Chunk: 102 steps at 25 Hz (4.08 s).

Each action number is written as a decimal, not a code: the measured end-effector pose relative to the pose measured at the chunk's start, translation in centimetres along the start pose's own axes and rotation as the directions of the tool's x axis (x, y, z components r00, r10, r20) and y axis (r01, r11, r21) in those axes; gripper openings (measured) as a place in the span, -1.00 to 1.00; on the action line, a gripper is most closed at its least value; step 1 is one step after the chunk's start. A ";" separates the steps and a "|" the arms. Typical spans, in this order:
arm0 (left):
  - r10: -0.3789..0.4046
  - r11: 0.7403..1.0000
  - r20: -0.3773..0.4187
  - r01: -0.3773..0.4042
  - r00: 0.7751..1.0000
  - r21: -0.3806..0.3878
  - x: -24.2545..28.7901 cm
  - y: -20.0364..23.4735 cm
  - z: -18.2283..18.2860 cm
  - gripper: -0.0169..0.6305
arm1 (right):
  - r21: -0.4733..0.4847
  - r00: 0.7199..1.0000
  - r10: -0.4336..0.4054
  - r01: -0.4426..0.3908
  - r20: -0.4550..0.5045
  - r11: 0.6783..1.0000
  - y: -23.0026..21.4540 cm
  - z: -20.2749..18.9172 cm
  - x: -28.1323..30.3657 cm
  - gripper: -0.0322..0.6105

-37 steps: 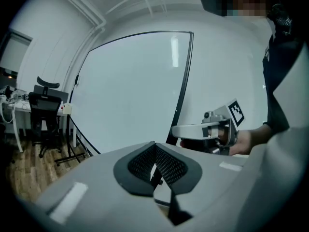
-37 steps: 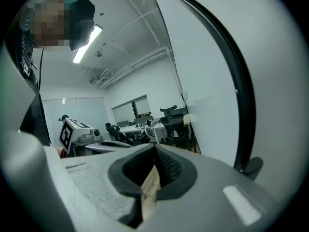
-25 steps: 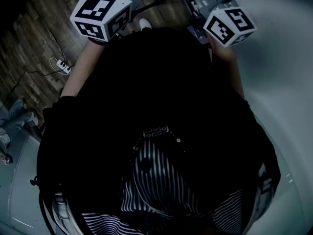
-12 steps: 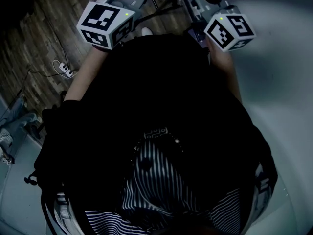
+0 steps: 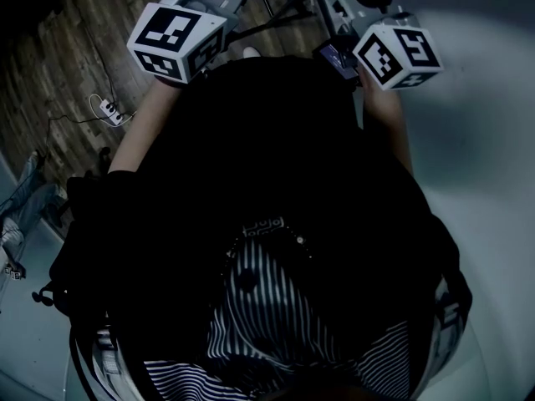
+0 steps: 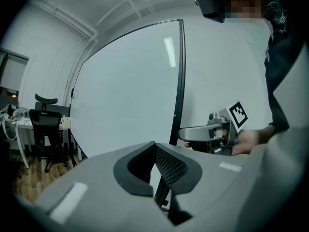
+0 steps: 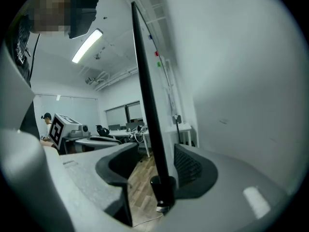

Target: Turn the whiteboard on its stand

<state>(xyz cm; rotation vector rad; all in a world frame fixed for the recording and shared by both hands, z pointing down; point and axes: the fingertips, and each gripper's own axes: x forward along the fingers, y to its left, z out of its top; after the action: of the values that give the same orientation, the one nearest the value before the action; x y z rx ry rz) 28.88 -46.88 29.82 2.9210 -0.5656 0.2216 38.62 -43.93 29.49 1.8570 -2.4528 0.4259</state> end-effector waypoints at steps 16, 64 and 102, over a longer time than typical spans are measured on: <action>0.003 0.999 0.004 -0.003 1.000 -0.037 0.2 1.6 0.9 -0.94 | -0.055 0.999 0.038 -0.040 -0.039 0.998 0.7 1.8 4.6 -0.20; 0.224 0.957 -0.086 -0.235 0.971 -0.169 -9.4 20.7 -9.0 -0.94 | -0.136 0.980 -0.179 0.166 -0.087 0.977 -1.4 -2.3 25.0 -0.74; 0.213 0.959 -0.066 -0.222 0.975 -0.174 -9.1 20.9 -8.1 -0.94 | -0.140 0.987 -0.034 0.011 -0.160 0.990 5.2 -3.1 23.4 -0.57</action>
<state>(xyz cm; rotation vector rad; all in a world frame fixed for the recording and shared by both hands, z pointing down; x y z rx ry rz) 11.70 -61.28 38.76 2.6699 -0.8535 0.2501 26.63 -63.92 35.96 1.7224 -2.2913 0.3784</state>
